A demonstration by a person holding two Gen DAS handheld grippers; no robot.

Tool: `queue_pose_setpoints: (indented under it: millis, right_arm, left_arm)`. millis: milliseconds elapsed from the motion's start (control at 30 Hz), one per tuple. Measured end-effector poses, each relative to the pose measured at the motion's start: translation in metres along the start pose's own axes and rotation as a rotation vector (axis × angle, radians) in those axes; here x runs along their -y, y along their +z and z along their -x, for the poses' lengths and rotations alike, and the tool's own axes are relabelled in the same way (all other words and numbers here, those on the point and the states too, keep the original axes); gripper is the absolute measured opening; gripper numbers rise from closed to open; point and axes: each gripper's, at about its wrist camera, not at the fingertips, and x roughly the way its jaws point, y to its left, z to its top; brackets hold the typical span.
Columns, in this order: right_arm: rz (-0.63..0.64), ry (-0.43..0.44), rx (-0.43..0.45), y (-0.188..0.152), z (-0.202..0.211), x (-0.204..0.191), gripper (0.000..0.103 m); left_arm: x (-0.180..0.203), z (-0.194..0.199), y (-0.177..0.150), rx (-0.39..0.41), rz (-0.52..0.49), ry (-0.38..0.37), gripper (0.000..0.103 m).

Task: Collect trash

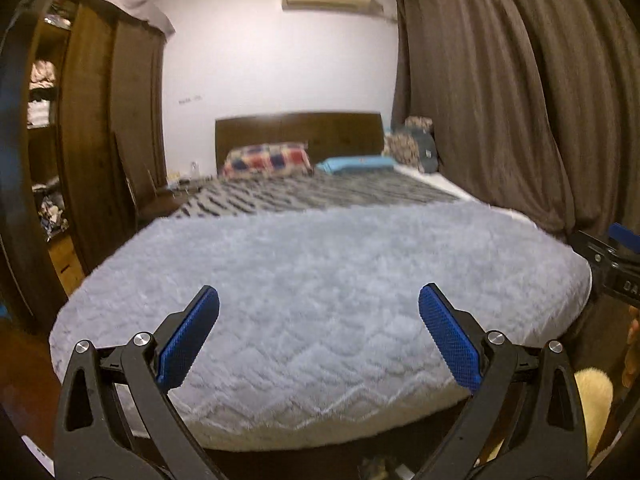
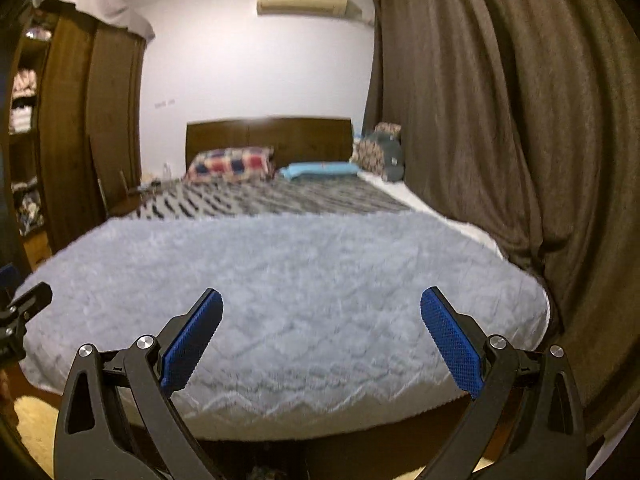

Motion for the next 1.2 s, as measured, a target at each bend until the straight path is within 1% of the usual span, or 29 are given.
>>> queue_pose_setpoints:
  millis: [167, 267, 700, 1200]
  right_arm:
    - [0.022, -0.037, 0.081, 0.011, 0.023, -0.002, 0.100]
    - [0.022, -0.058, 0.102, 0.012, 0.030, -0.001, 0.100]
    - [0.007, -0.054, 0.086, 0.008, 0.028, 0.004, 0.100]
    - [-0.001, -0.034, 0.092, 0.005, 0.026, 0.001, 0.100]
  left_arm:
    - [0.003, 0.015, 0.011, 0.041, -0.001, 0.021, 0.095]
    - [0.005, 0.023, 0.012, 0.055, 0.000, 0.025, 0.095]
    - [0.010, 0.020, 0.010, 0.050, 0.018, -0.024, 0.095]
    - [0.010, 0.014, 0.011, 0.051, 0.029, -0.029, 0.095]
